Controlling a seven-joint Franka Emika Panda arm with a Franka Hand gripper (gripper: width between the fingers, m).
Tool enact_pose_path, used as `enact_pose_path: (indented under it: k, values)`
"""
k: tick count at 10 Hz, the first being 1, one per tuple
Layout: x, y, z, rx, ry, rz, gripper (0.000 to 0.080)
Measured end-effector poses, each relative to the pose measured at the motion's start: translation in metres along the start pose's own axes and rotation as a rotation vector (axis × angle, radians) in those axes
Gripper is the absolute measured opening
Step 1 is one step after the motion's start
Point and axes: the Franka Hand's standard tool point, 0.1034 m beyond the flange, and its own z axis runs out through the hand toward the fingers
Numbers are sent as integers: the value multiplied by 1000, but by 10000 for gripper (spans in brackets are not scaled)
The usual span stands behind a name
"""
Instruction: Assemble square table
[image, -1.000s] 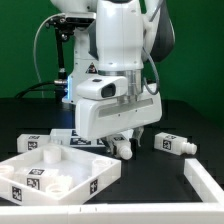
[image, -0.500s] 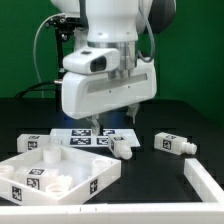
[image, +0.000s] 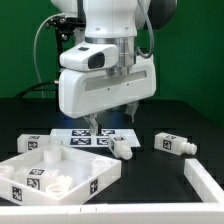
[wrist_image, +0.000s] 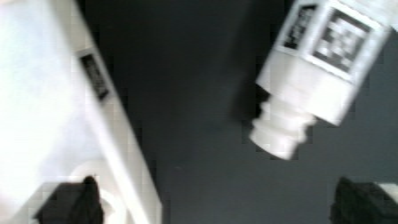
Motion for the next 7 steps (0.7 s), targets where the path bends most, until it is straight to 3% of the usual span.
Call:
enact_pose_path:
  k: [1,2,7]
  values:
    - [2,20,-6,9,-11,-26,649]
    - [11,35,-11,-4,-3,-49,649]
    - [14,37,-8,-6,-8,-60,649]
